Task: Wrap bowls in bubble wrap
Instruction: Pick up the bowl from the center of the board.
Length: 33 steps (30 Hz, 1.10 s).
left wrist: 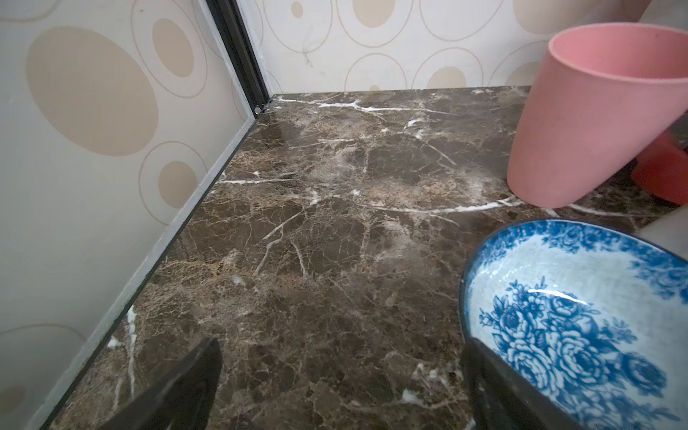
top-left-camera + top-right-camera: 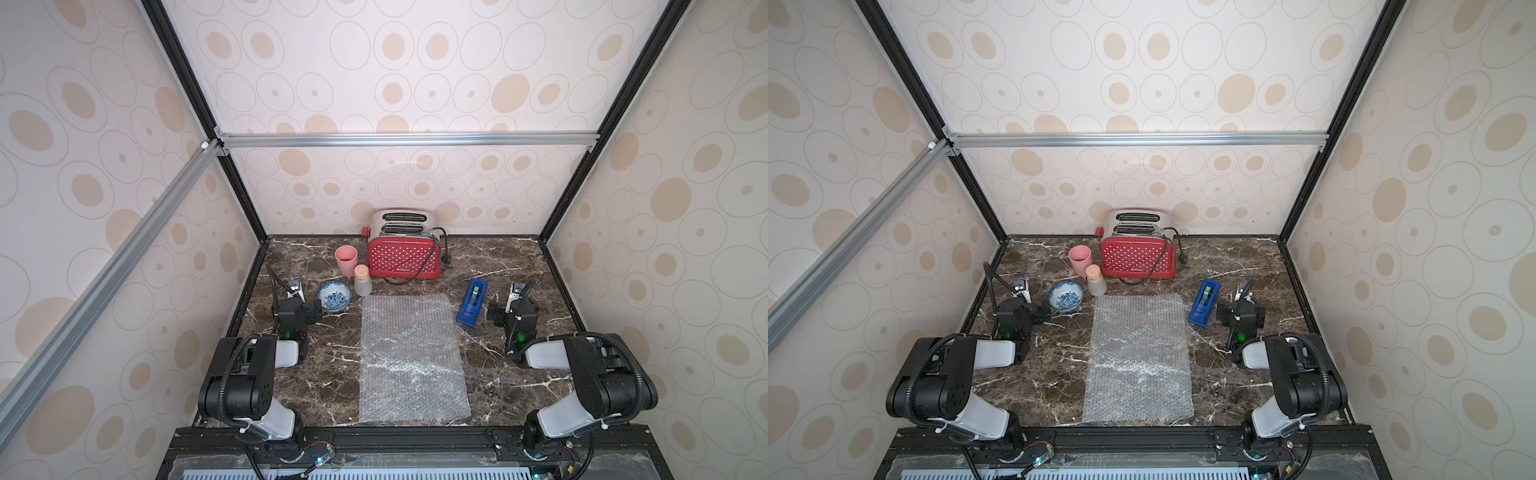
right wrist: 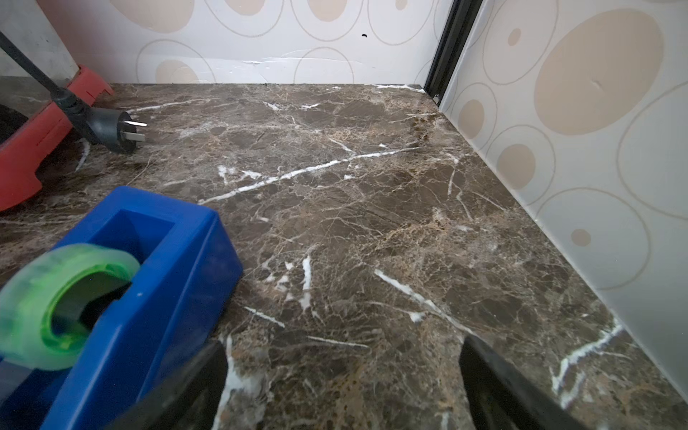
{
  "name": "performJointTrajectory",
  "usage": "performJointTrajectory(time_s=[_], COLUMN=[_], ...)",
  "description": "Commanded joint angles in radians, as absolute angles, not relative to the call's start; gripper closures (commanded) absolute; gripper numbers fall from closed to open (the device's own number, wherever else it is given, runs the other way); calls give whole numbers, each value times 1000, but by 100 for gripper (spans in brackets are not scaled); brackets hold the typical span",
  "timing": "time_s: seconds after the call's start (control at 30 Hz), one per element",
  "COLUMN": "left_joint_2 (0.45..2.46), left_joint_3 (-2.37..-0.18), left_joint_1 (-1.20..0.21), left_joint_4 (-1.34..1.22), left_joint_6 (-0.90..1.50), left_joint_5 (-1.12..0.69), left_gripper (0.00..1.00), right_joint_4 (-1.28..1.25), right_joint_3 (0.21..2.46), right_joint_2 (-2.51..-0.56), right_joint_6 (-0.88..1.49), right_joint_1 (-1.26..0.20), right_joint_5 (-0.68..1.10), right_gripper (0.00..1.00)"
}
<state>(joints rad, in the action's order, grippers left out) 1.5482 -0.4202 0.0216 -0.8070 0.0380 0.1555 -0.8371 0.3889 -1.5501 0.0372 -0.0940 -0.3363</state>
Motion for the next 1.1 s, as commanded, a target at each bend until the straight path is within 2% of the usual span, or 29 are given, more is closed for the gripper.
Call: performJointTrajectory(time_s=[0.0, 0.83, 0.9, 1.03, 1.07], left_joint_2=[1538, 1531, 1443, 1113, 1033], left_joint_3=[-432, -425, -416, -410, -417], left_joint_1=[26, 21, -18, -78, -80], left_joint_4=[-824, -843, -806, -559, -482], left_joint_6=[44, 47, 62, 95, 141], left_joint_5=[161, 192, 381, 408, 386], left_gripper=[1, 1, 0, 1, 1], right_joint_4=[-842, -837, -847, -854, -795], right_joint_3=[401, 406, 398, 382, 398], right_joint_2=[-1540, -1542, -1536, -1480, -1431], right_joint_6=[33, 38, 34, 18, 10], right_joint_1=[-91, -90, -89, -95, -123], right_joint_5=[-334, -330, -339, -342, -428], right_gripper=[0, 0, 0, 0, 1])
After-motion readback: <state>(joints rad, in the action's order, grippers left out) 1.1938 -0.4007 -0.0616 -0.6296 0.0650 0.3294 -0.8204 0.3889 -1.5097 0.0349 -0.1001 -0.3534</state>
